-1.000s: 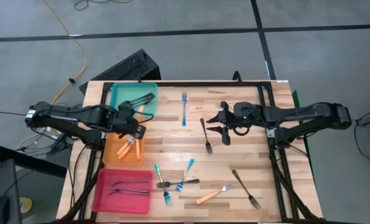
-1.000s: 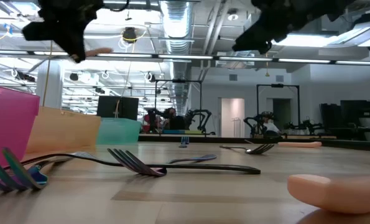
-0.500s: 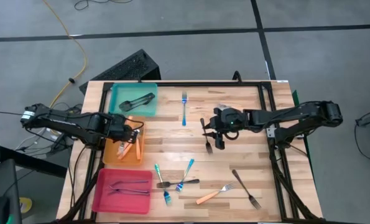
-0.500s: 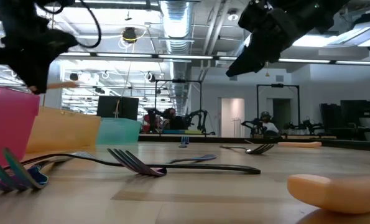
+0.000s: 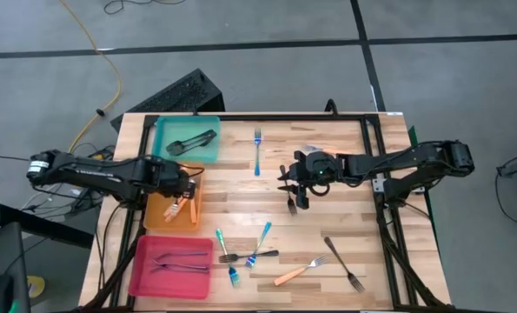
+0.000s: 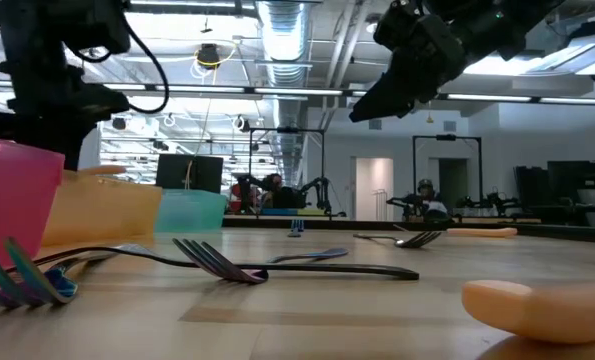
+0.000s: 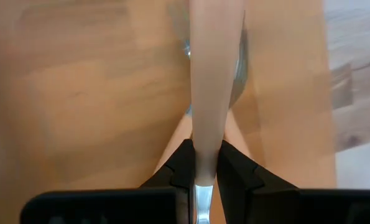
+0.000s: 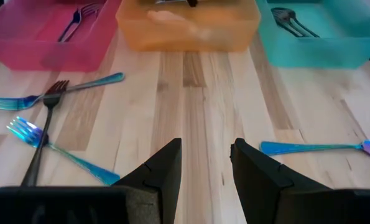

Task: Sort silverware by color (type)
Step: Put the orange fork into the orange bin

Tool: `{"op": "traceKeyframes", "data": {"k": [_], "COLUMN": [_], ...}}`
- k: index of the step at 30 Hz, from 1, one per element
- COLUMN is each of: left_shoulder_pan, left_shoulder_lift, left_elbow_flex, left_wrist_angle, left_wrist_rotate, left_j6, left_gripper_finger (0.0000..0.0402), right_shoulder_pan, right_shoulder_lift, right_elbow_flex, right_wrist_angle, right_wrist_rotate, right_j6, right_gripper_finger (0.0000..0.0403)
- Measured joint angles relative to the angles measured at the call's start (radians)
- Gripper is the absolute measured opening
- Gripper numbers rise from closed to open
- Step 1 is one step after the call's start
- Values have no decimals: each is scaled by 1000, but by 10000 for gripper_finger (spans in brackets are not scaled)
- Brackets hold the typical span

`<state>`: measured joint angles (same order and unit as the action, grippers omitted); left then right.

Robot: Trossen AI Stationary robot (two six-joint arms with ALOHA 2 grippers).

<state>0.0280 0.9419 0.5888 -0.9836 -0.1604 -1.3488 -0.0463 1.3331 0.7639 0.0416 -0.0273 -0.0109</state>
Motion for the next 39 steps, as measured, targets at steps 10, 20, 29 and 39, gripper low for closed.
{"op": "traceKeyframes", "data": {"k": [10, 20, 29, 39], "left_shoulder_pan": [144, 188, 188, 188], "left_shoulder_lift": [98, 236, 257, 257], "left_elbow_flex": [0, 0, 0, 0], "left_wrist_angle": [83, 149, 170, 174], "left_wrist_rotate": [85, 178, 202, 172], "left_j6": [182, 273, 274, 287], "left_gripper_finger": [25, 25, 35, 44], "right_shoulder_pan": [0, 0, 0, 0], "right_shoulder_lift": [0, 0, 0, 0], "right_elbow_flex": [0, 0, 0, 0], "right_wrist_angle": [-1, -4, -4, -10], "right_wrist_rotate": [0, 0, 0, 0], "right_j6": [-13, -16, -23, -24], "right_gripper_finger": [159, 159, 159, 159]}}
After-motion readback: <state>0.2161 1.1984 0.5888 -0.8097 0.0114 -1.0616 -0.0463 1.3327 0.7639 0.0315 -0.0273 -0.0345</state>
